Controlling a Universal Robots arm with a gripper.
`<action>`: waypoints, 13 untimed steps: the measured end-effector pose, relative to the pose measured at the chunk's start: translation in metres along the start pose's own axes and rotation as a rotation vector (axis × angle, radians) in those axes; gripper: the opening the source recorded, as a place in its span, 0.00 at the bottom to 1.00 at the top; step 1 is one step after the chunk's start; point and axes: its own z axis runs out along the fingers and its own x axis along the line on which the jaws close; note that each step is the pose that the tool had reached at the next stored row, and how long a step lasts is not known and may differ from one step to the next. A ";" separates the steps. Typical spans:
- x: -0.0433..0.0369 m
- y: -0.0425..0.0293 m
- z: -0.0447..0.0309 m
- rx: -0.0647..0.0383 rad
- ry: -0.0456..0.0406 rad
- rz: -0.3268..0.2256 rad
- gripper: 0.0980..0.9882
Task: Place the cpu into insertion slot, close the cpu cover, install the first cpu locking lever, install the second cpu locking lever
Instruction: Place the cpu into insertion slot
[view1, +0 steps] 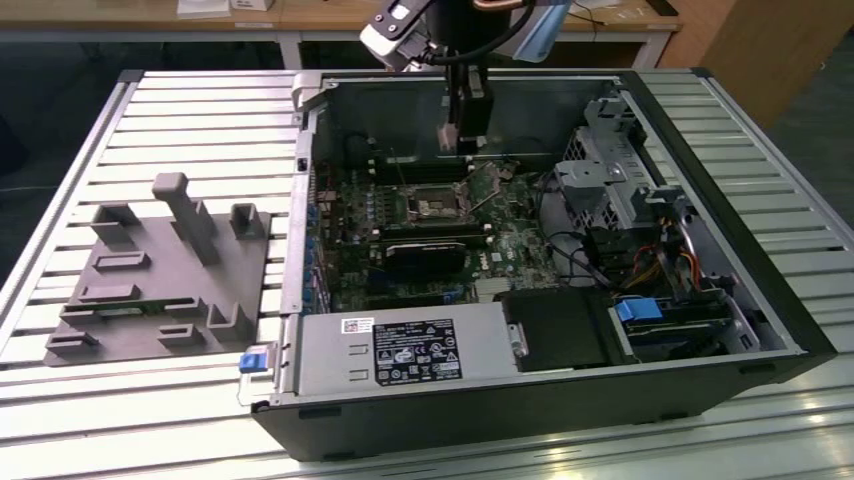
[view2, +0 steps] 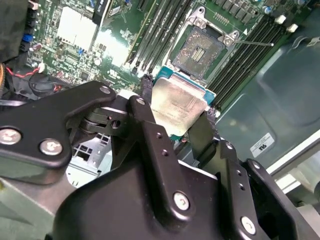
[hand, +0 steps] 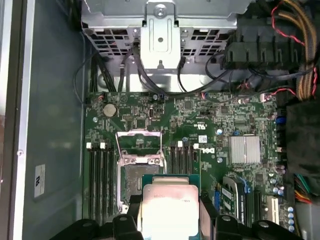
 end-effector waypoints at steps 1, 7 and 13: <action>0.0000 -0.0003 0.0011 0.000 0.0007 -0.009 0.49; 0.0002 -0.0009 0.0073 0.000 0.0065 -0.078 0.49; 0.0002 -0.0015 0.0146 0.000 0.0066 -0.078 0.49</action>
